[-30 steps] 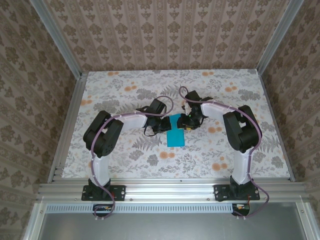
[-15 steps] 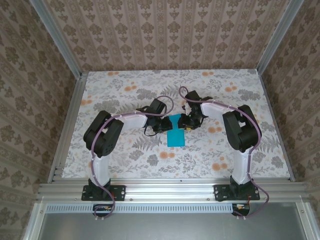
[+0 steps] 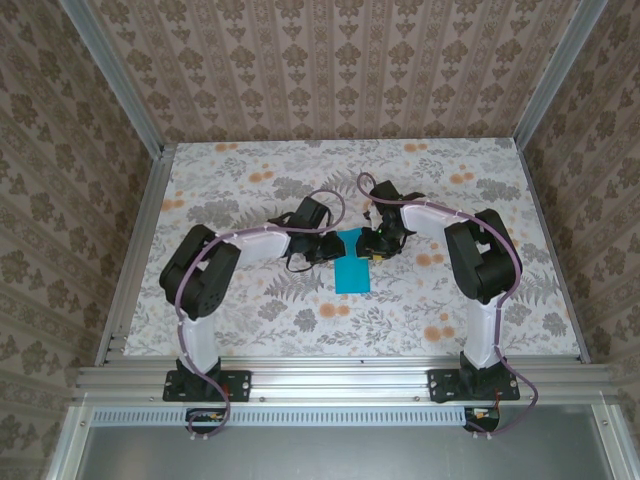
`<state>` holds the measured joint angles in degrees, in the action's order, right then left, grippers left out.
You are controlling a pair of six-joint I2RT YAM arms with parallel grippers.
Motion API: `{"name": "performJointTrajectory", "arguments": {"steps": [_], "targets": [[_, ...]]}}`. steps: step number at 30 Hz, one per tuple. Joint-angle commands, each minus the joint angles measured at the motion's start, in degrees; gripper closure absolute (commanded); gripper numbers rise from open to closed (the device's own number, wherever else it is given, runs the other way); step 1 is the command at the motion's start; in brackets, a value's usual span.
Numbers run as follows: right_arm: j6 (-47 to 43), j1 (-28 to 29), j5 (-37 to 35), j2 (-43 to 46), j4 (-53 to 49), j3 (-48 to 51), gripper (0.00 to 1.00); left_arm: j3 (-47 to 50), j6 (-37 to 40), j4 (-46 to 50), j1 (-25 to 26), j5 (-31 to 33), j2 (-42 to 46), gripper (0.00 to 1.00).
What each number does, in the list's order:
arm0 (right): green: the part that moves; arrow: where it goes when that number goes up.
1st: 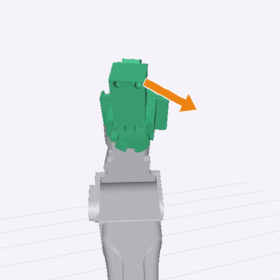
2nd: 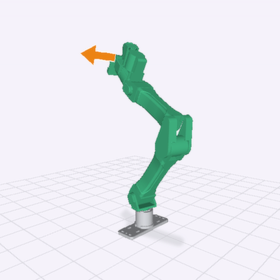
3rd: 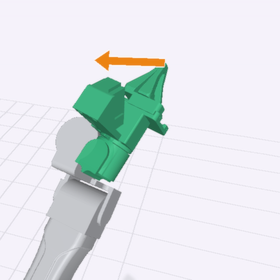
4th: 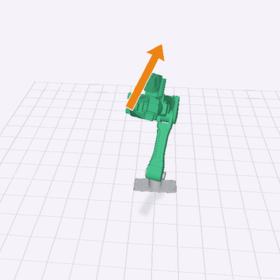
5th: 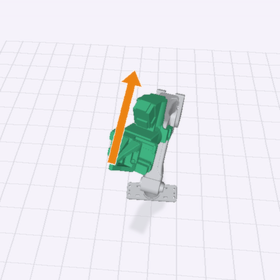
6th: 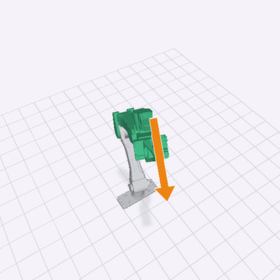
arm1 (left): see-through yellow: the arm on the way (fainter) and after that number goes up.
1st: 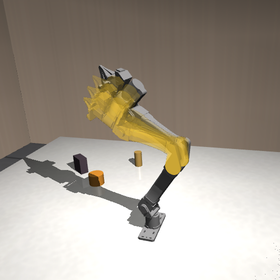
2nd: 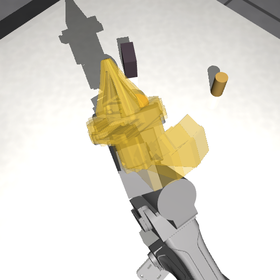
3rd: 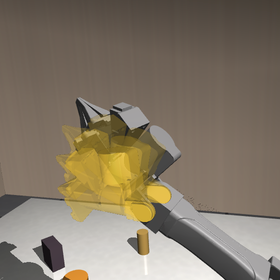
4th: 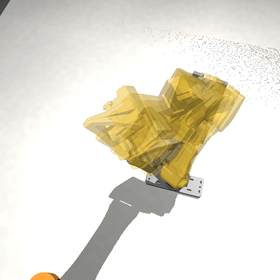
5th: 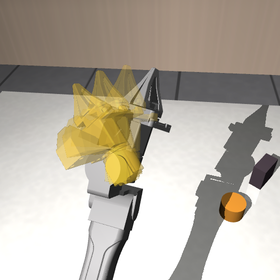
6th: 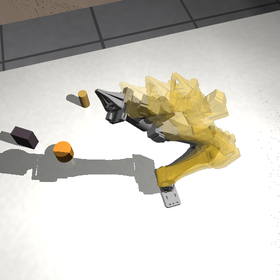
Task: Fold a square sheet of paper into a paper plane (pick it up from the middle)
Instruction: Hold the square sheet of paper at the center of the table.
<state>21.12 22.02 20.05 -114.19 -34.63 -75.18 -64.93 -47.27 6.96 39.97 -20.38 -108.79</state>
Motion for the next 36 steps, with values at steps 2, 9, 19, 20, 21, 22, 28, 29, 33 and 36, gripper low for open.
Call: {"name": "performJointTrajectory", "arguments": {"steps": [2,9,19,20,21,22,28,29,33,36], "targets": [[-1.95,0.8,-1.68,-3.81,-1.23,0.47,0.65,2.64,-1.6,-0.7,-1.3,4.28,5.39,0.8],[-3.13,0.9,-2.14,-4.36,-1.68,0.04,0.65,3.76,-2.26,-0.72,-2.13,5.78,6.8,0.8],[-1.36,0.92,-3.31,-5.77,-2.28,-0.74,0.65,3.44,-2.66,-2.78,-1.95,3.19,5.41,0.79],[-1.22,0.91,-3.35,-5.98,-2.37,-0.8,0.65,3.32,-2.57,-2.83,-1.91,2.76,5.13,0.79],[-1.05,0.91,-3.35,-6.12,-2.37,-0.85,0.65,3.15,-2.44,-2.83,-1.83,2.34,4.85,0.79],[-0.92,0.9,-3.4,-6.3,-2.48,-0.93,0.65,2.89,-2.38,-2.83,-1.78,1.96,4.58,0.79],[-0.89,0.92,-3.52,-6.52,-2.6,-1.12,0.65,1.92,-2.22,-3.52,-1.05,-0.33,2.7,0.79],[-0.83,0.91,-3.53,-6.69,-2.63,-1.11,0.65,1.63,-2.28,-3.65,-0.88,-0.89,2.22,0.79],[-0.71,0.92,-3.7,-6.85,-2.82,-1.2,0.65,0.53,-2.04,-3.21,-0.15,-1.68,0.4,0.82],[-0.73,0.91,-3.7,-6.88,-2.84,-1.2,0.65,0.26,-1.95,-2.84,0.11,-1.71,-0.53,0.85]]}}
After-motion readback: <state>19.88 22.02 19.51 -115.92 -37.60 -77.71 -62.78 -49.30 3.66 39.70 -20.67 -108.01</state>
